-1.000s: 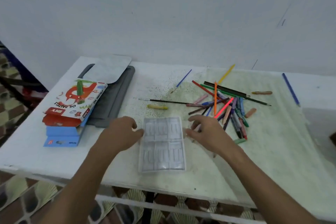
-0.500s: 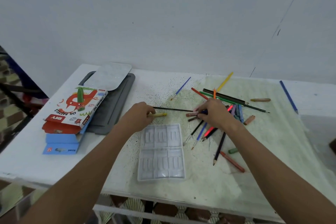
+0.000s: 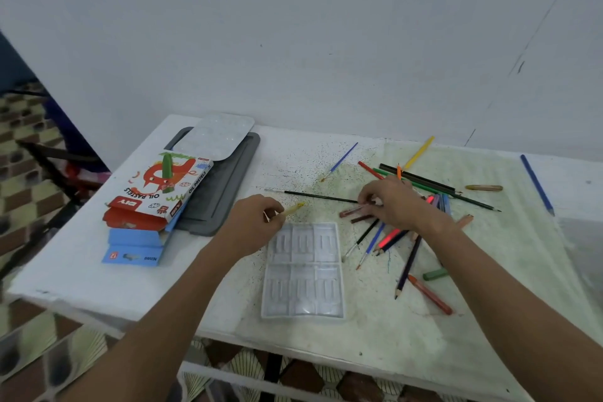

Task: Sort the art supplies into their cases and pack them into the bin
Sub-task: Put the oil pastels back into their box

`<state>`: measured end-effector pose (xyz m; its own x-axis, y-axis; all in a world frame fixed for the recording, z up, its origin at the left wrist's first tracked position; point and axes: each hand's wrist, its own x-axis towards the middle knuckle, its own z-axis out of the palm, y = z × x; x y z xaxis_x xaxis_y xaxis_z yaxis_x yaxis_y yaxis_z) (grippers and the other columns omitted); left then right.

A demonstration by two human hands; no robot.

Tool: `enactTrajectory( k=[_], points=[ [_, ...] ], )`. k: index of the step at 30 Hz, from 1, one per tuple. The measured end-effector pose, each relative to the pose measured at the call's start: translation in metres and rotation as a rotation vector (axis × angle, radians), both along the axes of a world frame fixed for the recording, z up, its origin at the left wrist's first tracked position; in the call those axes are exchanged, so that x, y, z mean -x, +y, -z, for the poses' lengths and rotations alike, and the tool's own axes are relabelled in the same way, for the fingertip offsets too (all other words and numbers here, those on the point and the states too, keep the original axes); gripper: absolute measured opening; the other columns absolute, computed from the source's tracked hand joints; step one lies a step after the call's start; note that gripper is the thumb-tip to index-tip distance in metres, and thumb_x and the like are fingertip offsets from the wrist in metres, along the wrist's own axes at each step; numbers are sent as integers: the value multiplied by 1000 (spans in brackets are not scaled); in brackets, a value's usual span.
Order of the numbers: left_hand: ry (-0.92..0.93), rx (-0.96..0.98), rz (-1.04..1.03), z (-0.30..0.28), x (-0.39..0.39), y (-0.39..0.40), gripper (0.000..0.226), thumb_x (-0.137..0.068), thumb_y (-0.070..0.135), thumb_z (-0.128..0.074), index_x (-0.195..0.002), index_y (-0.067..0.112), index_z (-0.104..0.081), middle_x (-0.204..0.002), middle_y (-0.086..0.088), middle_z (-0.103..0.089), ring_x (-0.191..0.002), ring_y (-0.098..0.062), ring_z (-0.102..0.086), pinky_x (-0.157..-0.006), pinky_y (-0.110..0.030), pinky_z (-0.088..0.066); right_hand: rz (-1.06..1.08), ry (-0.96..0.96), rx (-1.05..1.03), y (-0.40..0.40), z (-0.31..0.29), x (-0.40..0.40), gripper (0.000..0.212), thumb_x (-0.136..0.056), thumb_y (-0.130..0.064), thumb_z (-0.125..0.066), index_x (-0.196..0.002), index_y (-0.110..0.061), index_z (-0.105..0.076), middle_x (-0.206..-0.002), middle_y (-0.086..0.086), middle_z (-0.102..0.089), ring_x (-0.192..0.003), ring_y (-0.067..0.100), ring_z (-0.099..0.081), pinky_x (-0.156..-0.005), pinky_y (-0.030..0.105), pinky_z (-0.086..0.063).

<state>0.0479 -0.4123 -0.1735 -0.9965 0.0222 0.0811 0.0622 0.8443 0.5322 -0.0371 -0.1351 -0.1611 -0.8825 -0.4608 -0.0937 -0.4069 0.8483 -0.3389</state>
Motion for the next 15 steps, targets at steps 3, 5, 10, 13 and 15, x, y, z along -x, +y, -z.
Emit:
enactTrajectory(
  k=[3,5,10,13,15],
  points=[
    [6,-18,-66,-2,-14,-7,17,-88,33,-62,-96,21,-70,-78,13,-62,-71,-4,-58,-62,-17,-45,-39,-79,352,-21,-12,-21,5,-85,-20,-71,-88,-23,-68,-87,-6,-66,-85,12,-60,-82,35,-50],
    [-1,-25,-102,-2,-24,-11,18,-87,35,-62,-95,21,-70,-76,13,-63,-69,-5,-59,-59,-17,-46,-44,-153,517,-40,-20,-36,6,-83,-16,-73,-89,-17,-70,-78,-7,-67,-75,9,-62,-75,31,-51],
    [-30,-83,-178,4,-46,-15,22,-85,38,-64,-93,19,-72,-72,12,-64,-64,-2,-58,-53,-9,-35,26,-338,744,-84,-26,-64,12,-77,-8,-76,-87,-13,-72,-80,-1,-70,-75,16,-69,-71,25,-52],
    [-39,-135,-220,9,-54,-13,22,-83,38,-66,-90,19,-73,-72,12,-65,-65,-1,-60,-54,-10,-39,67,-423,707,-107,-12,-74,20,-76,-7,-76,-94,-10,-70,-79,3,-69,-62,9,-64,-61,20,-51],
    [-42,-162,-248,12,-59,-10,19,-82,37,-67,-87,19,-73,-70,11,-66,-64,-2,-61,-55,-14,-46,143,-438,701,-119,1,-76,26,-74,-7,-77,-98,-8,-66,-76,10,-70,-56,13,-62,-58,27,-52]
  ],
)
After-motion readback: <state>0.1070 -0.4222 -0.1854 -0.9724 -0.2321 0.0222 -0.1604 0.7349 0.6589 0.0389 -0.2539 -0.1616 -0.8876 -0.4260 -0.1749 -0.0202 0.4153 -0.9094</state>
